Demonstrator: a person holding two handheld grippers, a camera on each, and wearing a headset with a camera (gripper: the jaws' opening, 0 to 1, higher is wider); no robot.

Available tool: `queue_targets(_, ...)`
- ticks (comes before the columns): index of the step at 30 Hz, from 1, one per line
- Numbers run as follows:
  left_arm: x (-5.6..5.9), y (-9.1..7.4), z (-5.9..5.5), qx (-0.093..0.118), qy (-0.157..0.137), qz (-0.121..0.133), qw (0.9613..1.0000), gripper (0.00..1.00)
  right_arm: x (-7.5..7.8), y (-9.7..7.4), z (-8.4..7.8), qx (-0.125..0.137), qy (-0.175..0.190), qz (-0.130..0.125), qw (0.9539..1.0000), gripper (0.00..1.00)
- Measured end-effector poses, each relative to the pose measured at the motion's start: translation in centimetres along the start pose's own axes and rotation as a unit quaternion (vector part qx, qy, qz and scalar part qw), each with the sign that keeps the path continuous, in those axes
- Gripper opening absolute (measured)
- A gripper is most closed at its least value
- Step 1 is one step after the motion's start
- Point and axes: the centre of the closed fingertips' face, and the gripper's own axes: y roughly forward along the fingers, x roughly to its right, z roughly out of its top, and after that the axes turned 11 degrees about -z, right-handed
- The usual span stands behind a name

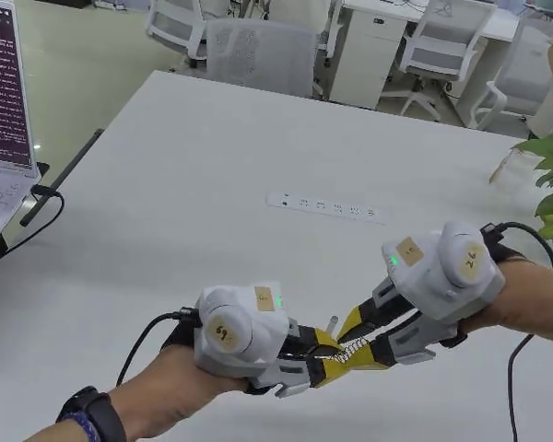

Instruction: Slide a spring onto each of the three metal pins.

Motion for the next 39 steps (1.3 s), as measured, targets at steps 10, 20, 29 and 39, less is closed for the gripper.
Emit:
queue_targets(10, -0.21, -0.23, 0.31, 0.007, -0.003, 0.003, 1.0, 0.02, -0.14, -0.1, 0.12, -0.007, -0.023, 0.01, 0.9997, 0.09)
queue_targets(20, 0.22, -0.19, 0.05, 0.003, 0.0, -0.002, 1.0, 0.02, -0.61, 0.11, -0.51, -0.014, -0.035, 0.02, 0.9991, 0.11)
queue_targets(29, -0.06, -0.36, 0.23, 0.008, 0.0, -0.003, 1.0, 0.02, -0.28, -0.02, -0.45, -0.008, -0.04, 0.014, 0.9991, 0.1)
queue_targets(39, -0.17, -0.33, 0.28, 0.009, -0.005, -0.005, 0.9999, 0.02, -0.13, -0.03, -0.61, -0.011, -0.043, 0.012, 0.999, 0.09)
